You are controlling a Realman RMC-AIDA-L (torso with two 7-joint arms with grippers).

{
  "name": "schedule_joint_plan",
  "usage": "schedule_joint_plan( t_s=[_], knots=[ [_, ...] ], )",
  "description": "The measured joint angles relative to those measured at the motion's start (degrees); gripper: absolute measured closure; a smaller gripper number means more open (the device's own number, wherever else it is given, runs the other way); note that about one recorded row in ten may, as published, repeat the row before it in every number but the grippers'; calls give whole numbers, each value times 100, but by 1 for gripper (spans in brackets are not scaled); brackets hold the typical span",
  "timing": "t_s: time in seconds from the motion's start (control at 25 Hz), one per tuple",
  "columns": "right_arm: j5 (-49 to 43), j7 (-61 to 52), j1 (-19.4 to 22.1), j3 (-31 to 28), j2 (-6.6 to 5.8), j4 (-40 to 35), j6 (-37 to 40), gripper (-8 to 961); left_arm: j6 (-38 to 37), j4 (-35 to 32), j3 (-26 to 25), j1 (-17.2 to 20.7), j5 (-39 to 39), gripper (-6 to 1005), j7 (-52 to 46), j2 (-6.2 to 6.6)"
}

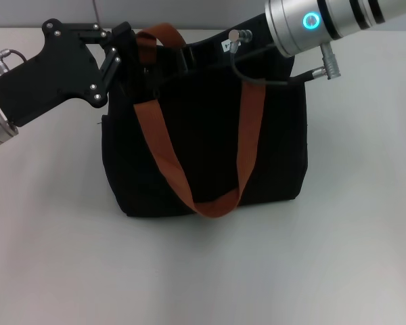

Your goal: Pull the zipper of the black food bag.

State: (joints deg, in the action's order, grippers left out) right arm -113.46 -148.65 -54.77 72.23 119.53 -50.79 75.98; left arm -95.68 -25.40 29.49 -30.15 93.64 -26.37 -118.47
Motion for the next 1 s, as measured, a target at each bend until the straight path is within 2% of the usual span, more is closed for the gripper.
schedule_joint_plan(
  t_s=[0.2, 0.52, 1.0],
  knots=[
    [20, 16, 0, 67, 0, -34, -20, 747, -22, 0, -9, 4, -4, 966, 0, 0],
    [5, 20, 3, 33, -9, -111, 40, 955, -23, 0, -14, 9, -6, 966, 0, 0],
    [-285, -101, -70, 58, -26, -181, 46, 955, 11, 5, -14, 3, -40, 966, 2, -9]
  ],
)
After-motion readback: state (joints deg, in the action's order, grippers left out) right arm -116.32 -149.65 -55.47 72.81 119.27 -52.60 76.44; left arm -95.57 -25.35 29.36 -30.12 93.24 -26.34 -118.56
